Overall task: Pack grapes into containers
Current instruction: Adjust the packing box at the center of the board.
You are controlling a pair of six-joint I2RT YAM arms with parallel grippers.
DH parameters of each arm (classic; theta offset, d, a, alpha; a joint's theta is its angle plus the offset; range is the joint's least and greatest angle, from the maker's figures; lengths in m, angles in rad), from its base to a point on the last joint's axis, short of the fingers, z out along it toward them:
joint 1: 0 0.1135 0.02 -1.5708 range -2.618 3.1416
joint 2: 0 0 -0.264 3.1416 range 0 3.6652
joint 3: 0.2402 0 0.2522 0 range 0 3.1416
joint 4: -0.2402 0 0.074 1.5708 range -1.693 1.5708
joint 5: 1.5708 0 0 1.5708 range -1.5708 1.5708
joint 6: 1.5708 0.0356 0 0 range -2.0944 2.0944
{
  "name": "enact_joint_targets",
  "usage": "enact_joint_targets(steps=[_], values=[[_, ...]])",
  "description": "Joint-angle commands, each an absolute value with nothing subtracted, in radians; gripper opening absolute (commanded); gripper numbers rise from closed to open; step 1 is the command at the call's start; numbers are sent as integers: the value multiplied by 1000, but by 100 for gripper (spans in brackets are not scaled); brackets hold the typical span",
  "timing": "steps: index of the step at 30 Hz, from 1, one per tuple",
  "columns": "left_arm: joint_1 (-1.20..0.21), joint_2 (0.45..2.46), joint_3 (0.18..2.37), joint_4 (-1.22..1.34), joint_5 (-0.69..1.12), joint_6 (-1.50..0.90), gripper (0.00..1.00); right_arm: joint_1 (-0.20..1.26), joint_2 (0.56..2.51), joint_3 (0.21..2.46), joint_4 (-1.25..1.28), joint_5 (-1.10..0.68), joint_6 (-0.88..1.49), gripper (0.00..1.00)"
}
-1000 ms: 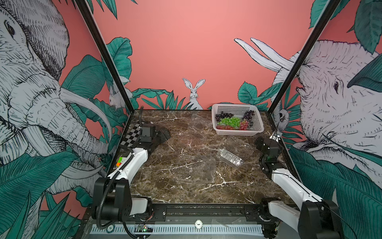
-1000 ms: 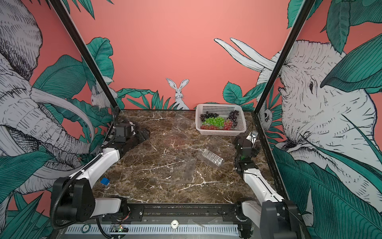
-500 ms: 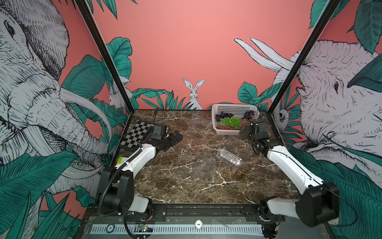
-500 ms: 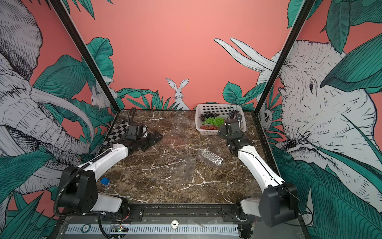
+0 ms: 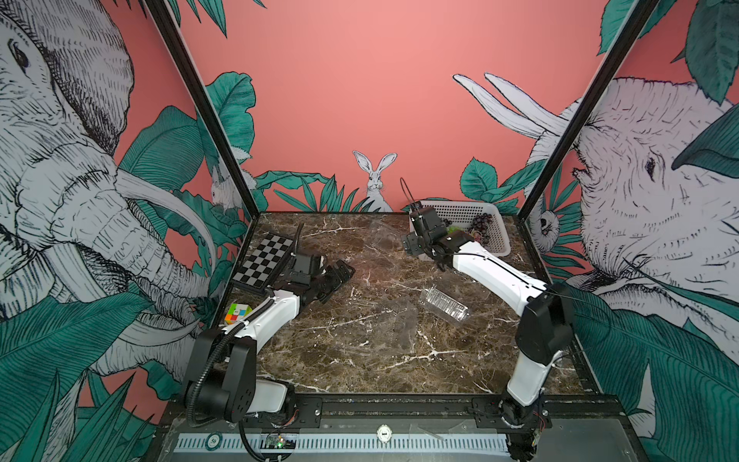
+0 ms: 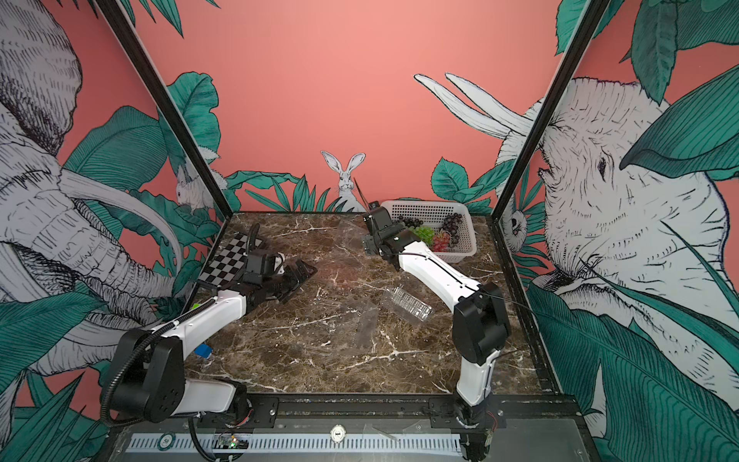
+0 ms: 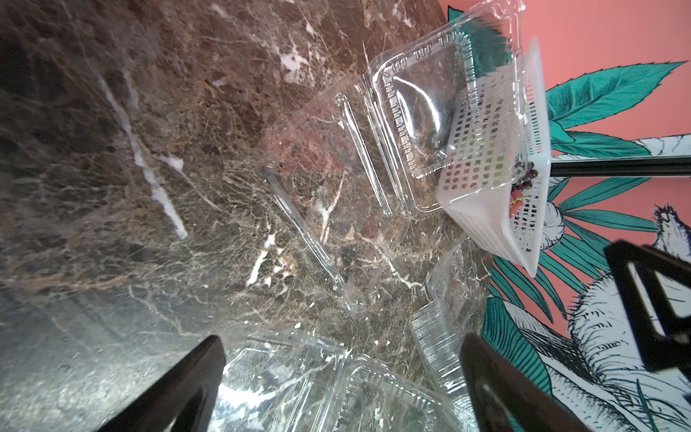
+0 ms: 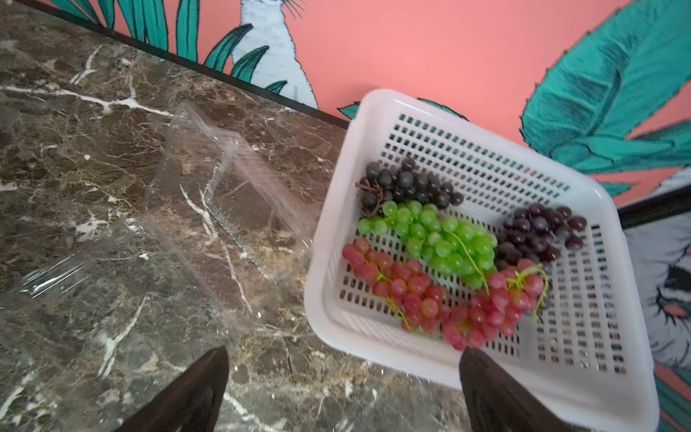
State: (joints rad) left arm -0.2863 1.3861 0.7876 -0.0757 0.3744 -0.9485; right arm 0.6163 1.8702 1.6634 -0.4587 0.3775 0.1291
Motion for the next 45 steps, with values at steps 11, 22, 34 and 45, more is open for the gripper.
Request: enact_joint_targets(steps=[11, 22, 34, 45], values=[[-255, 1533, 891, -50, 443, -1003, 100, 654, 2423, 2406, -717, 384, -80, 89], [-227, 1682, 986, -73, 475, -1001, 100, 653, 2603, 2590, -702, 370, -88, 74], [-195, 1791, 1065, -118, 464, -969, 100, 653, 2607, 2577, -684, 312, 173, 47], [-122, 1776, 1069, -135, 469, -942, 99, 671, 2531, 2403, -665, 199, 610, 40]])
